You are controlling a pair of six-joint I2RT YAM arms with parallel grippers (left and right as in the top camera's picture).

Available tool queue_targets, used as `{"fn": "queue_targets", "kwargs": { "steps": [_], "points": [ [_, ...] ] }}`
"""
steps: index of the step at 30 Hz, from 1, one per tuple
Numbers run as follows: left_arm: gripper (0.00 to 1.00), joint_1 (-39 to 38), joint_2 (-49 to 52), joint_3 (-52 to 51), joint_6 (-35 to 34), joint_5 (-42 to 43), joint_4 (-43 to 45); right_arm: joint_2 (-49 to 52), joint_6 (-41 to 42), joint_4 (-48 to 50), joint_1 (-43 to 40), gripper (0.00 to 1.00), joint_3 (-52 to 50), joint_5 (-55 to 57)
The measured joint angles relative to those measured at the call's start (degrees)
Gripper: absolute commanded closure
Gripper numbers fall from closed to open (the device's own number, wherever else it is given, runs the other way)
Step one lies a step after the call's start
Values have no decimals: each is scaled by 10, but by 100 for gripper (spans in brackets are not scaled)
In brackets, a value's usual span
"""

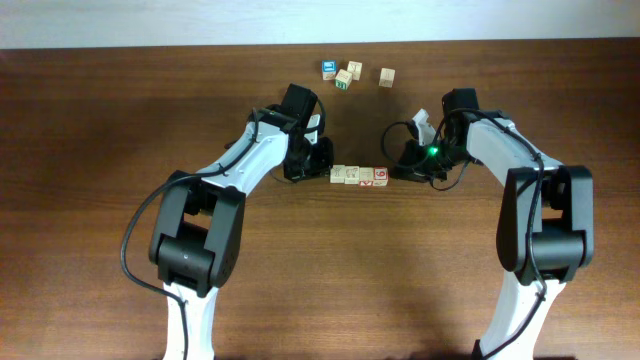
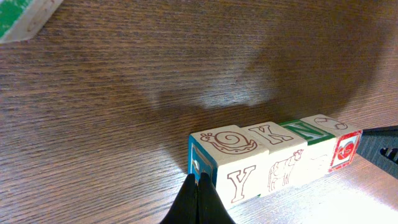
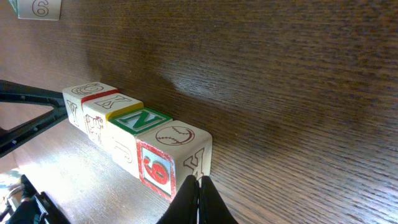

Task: Rotate 4 blocks
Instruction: 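Squeeze the block row between left and right grippers from both ends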

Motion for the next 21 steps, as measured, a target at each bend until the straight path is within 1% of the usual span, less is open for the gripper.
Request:
{"fn": "queue_targets", "kwargs": {
  "steps": [18, 21],
  "points": [
    [100, -1, 0, 0, 0, 0, 0, 0, 16, 6, 14, 95, -1, 17],
    [100, -1, 0, 0, 0, 0, 0, 0, 29, 11, 14, 96, -5, 26]
  ]
}}
